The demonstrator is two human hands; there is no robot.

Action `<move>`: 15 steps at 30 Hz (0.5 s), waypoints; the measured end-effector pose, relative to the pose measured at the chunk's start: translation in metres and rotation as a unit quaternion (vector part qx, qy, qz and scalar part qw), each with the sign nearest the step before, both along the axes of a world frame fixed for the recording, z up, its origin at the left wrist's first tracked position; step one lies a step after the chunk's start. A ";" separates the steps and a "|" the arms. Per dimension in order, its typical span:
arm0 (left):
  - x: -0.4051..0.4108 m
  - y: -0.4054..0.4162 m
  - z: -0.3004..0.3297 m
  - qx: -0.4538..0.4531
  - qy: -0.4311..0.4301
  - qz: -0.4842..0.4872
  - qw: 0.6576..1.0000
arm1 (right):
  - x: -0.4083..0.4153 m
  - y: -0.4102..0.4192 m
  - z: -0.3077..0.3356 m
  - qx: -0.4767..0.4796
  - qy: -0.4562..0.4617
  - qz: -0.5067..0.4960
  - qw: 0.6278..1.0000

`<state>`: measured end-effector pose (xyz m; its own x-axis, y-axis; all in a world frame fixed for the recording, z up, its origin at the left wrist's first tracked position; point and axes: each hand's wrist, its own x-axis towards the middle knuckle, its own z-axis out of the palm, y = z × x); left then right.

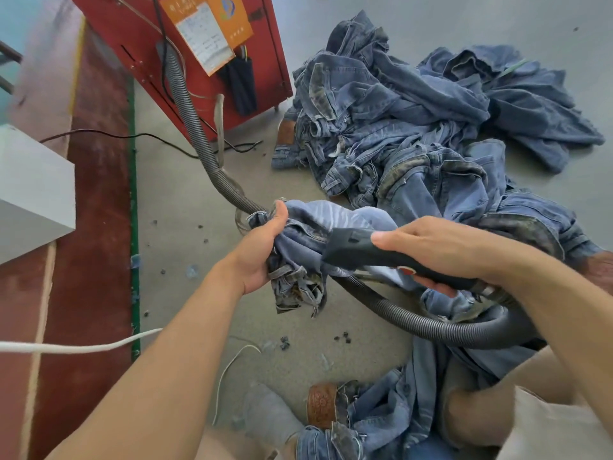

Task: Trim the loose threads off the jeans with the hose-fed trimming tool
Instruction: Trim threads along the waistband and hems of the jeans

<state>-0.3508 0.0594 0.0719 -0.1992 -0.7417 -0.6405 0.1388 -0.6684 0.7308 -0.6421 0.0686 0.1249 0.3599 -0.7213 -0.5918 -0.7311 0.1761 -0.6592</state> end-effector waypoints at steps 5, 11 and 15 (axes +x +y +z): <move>-0.004 0.000 0.012 -0.040 0.013 -0.025 0.999 | 0.020 -0.004 -0.001 -0.011 -0.077 -0.077 0.994; 0.001 -0.004 0.004 0.002 0.033 0.008 0.999 | 0.011 -0.001 -0.001 -0.020 -0.102 -0.113 0.988; 0.008 -0.006 -0.006 0.106 0.085 0.115 0.984 | 0.000 -0.007 0.004 -0.004 -0.117 -0.190 0.975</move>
